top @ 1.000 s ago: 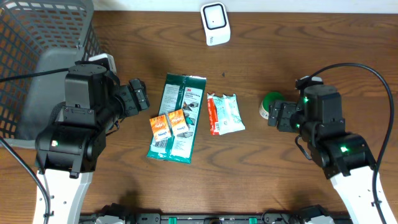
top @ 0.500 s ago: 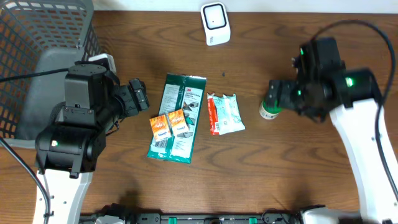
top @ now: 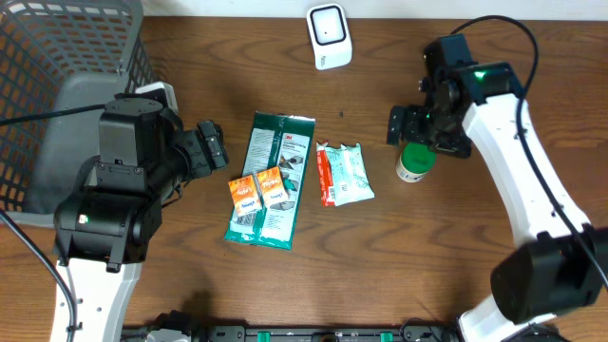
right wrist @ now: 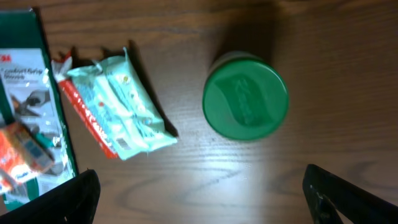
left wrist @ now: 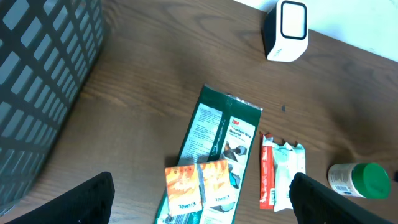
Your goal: Scan the item barcode
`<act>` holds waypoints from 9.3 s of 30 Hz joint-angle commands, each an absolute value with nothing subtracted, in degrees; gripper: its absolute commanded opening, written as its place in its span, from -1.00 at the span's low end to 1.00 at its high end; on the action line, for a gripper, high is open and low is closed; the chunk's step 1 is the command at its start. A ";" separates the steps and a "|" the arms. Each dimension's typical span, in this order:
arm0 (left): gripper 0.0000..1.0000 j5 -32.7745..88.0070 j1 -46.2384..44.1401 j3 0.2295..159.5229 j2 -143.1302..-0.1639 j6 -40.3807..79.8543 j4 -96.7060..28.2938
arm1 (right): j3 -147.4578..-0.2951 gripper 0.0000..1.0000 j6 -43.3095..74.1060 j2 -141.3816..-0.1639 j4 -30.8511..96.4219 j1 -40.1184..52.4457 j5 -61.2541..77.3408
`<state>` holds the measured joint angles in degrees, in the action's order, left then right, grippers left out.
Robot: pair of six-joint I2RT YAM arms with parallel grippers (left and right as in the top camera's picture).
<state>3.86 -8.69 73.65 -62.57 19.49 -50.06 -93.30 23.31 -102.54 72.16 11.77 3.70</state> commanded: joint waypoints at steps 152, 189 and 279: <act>0.80 2.94 -8.54 74.37 -62.48 19.35 -50.06 | -50.35 -0.38 37.67 -104.81 -10.83 25.12 -55.83; 0.80 2.94 -8.54 74.37 -62.48 19.35 -50.06 | -50.15 0.65 38.94 -105.03 -3.44 25.76 -52.45; 0.81 2.94 -8.54 74.37 -62.48 19.35 -50.06 | -70.30 0.37 -1.30 -103.39 44.31 11.20 1.17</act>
